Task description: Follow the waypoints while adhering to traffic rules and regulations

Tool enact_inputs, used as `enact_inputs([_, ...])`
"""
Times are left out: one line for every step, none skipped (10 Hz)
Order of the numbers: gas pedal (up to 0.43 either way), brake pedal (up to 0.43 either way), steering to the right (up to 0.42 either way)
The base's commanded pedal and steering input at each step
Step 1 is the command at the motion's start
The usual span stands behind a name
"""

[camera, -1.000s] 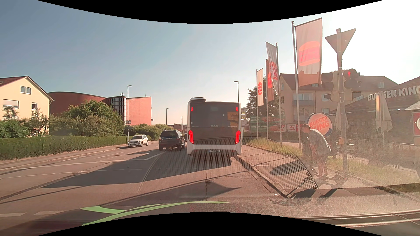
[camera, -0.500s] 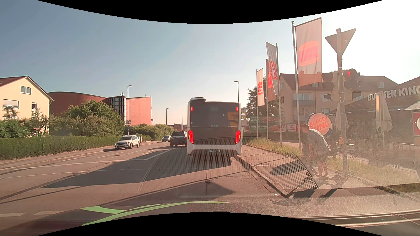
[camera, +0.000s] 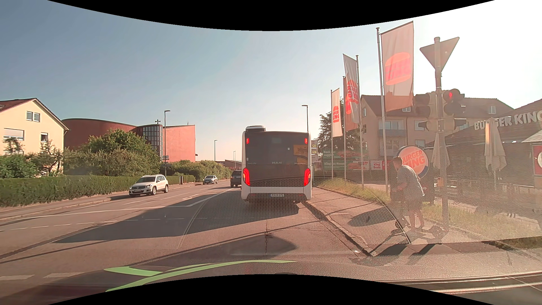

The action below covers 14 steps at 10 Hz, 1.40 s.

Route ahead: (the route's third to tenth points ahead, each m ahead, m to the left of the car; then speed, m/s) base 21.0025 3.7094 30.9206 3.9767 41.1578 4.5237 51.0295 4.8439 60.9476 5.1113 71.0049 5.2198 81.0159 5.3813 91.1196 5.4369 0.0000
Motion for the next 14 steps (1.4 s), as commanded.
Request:
enact_inputs([0.000, 0.207, 0.004])
enact_inputs([0.000, 0.207, 0.003])
enact_inputs([0.000, 0.207, 0.004])
enact_inputs([0.000, 0.207, 0.004])
enact_inputs([0.000, 0.207, 0.003])
enact_inputs([0.000, 0.207, 0.003])
enact_inputs([0.000, 0.207, 0.004])
enact_inputs([0.000, 0.207, 0.003])
enact_inputs([0.000, 0.213, 0.004])
enact_inputs([0.000, 0.207, 0.004])
enact_inputs([0.000, 0.207, 0.003])
enact_inputs([0.000, 0.207, 0.004])
enact_inputs([0.000, 0.207, 0.004])
enact_inputs([0.000, 0.207, 0.003])
